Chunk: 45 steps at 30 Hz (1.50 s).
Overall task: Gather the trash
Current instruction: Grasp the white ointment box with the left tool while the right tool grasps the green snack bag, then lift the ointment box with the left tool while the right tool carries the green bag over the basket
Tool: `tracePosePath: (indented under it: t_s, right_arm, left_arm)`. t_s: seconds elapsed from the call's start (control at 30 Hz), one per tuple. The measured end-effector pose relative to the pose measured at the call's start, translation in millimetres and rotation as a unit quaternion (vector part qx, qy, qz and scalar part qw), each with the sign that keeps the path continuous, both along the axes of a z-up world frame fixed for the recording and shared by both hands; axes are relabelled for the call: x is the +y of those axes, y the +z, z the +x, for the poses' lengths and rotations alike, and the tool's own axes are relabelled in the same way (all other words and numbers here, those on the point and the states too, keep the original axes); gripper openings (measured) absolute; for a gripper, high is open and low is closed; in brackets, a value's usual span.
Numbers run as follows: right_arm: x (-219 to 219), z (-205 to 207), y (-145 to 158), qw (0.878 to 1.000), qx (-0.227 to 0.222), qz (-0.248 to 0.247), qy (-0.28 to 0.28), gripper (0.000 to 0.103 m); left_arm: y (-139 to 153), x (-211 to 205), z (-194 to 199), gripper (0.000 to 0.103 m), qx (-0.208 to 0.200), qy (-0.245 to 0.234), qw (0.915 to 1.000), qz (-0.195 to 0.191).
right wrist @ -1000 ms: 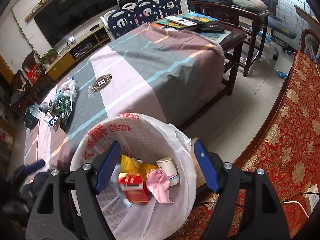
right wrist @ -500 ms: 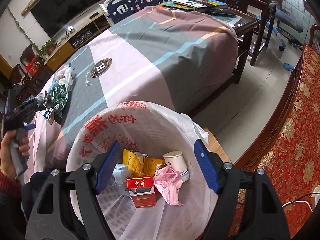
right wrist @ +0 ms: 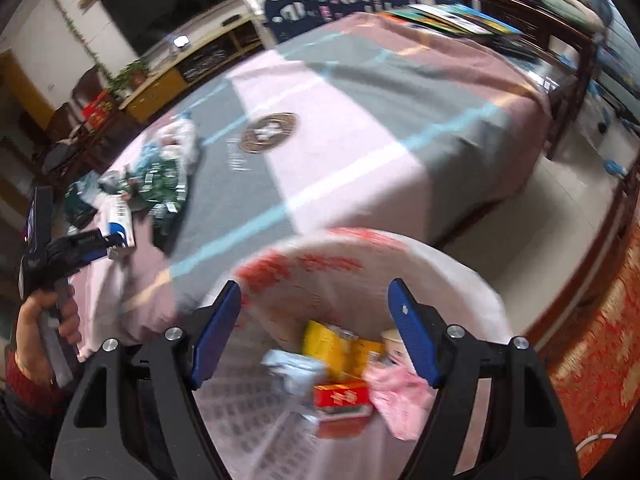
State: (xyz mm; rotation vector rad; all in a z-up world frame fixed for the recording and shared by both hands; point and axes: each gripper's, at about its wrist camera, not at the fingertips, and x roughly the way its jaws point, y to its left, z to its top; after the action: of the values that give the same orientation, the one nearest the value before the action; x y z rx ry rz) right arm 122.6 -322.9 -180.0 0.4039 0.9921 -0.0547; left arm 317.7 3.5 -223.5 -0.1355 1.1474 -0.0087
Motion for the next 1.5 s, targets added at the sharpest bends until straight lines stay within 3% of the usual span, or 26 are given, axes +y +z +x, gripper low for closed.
tracePosePath:
  t_s: [0.17, 0.27, 0.33, 0.4, 0.43, 0.5, 0.53, 0.57, 0.63, 0.73, 0.8, 1.0, 1.27, 1.5]
  right_arm:
    - [74.4, 66.5, 12.8, 0.995, -0.051, -0.008, 0.086, 0.075]
    - [119.6, 111.9, 6.0, 0.99, -0.048, -0.028, 0.129, 0.075]
    - [145.8, 138.0, -4.6, 0.987, -0.031, -0.053, 0.15, 0.075]
    - [164.3, 158.0, -19.1, 0.983, -0.009, -0.08, 0.162, 0.075]
    - [168.9, 161.7, -24.9, 0.983, -0.004, -0.087, 0.163, 0.074]
    - [172.4, 168.4, -37.0, 0.982, 0.013, -0.099, 0.159, 0.054]
    - [171.1, 167.5, -42.0, 0.983, 0.022, -0.092, 0.159, 0.033]
    - [168.6, 164.7, -46.0, 0.984, 0.027, -0.081, 0.158, 0.026]
    - [163.7, 154.1, -46.2, 0.986, 0.021, -0.066, 0.15, 0.025]
    - [150.6, 127.2, -35.1, 0.989, 0.004, -0.042, 0.14, 0.025]
    - [140.6, 108.6, -26.1, 0.99, -0.007, -0.028, 0.139, 0.025]
    - [112.7, 60.1, -3.5, 0.992, -0.027, -0.029, 0.119, 0.025]
    - [86.6, 9.8, 20.4, 0.994, -0.048, -0.037, 0.096, 0.025]
    - [77.6, -17.3, 44.5, 0.994, -0.07, -0.045, 0.077, 0.025]
  left_arm:
    - [6.3, 37.2, -43.5, 0.032, 0.01, 0.02, 0.9993, -0.029]
    - [0.1, 59.8, -63.5, 0.032, 0.032, 0.038, 0.9965, -0.066]
    - [-3.9, 70.8, -71.2, 0.043, 0.043, 0.049, 0.9947, -0.08]
    - [-3.9, 79.3, -74.1, 0.07, 0.045, 0.063, 0.9938, -0.08]
    - [-2.8, 83.4, -74.6, 0.073, 0.04, 0.07, 0.9938, -0.077]
    - [-2.2, 85.8, -71.6, 0.077, 0.035, 0.074, 0.9941, -0.072]
    - [-2.6, 85.7, -69.1, 0.078, 0.033, 0.072, 0.9943, -0.072]
    - [-3.5, 84.2, -66.1, 0.081, 0.031, 0.07, 0.9943, -0.074]
    - [-6.4, 78.3, -58.5, 0.082, 0.029, 0.066, 0.9941, -0.08]
    - [-13.8, 67.1, -43.4, 0.078, 0.035, 0.07, 0.9956, -0.052]
    - [-20.5, 62.4, -36.4, 0.044, 0.044, 0.069, 0.9957, -0.045]
    - [-3.3, 65.2, -54.3, 0.041, 0.006, 0.076, 0.9957, -0.052]
    - [65.5, 43.8, -112.1, 0.041, -0.093, 0.066, 0.9932, 0.022]
    - [110.4, 36.3, -156.2, 0.041, -0.158, 0.046, 0.985, 0.052]
